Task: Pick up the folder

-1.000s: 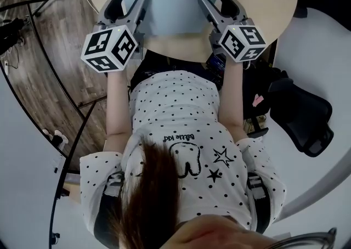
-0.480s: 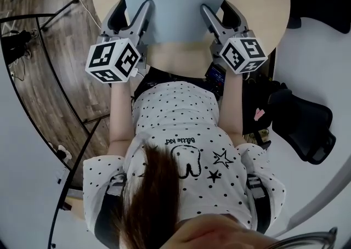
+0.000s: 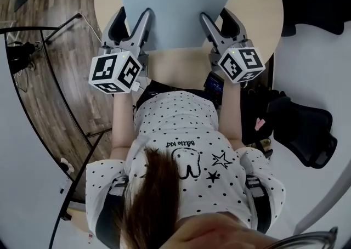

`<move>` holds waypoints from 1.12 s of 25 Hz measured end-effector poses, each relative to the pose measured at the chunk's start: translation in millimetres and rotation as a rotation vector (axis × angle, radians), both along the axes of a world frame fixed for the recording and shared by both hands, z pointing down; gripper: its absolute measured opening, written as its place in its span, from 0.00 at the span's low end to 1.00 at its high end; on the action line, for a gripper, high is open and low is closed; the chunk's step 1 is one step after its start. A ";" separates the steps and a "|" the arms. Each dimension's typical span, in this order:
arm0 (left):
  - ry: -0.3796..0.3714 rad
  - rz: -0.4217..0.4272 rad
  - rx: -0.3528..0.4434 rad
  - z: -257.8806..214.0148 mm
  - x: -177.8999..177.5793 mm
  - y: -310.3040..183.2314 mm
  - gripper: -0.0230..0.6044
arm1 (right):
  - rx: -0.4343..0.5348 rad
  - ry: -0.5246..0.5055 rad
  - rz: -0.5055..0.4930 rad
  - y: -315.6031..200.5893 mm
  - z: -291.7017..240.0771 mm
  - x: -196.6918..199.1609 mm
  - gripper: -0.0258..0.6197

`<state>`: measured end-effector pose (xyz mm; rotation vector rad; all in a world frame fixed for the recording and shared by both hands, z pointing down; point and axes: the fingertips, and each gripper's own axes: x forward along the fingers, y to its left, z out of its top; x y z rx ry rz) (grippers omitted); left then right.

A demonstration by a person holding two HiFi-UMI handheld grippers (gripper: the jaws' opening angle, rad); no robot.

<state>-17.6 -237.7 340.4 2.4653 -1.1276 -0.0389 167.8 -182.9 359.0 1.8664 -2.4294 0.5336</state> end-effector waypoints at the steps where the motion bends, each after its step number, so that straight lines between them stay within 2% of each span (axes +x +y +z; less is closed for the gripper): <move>1: 0.002 -0.001 0.008 -2.7 1.1 1.2 0.48 | 0.007 0.000 0.001 1.3 -2.5 1.0 0.44; 10: 0.030 0.005 0.096 -35.1 9.4 12.0 0.48 | 0.089 0.014 0.022 13.2 -36.0 9.4 0.44; 28: 0.090 0.000 0.212 -90.7 -9.9 33.0 0.48 | 0.209 0.029 0.038 31.5 -91.6 -7.6 0.44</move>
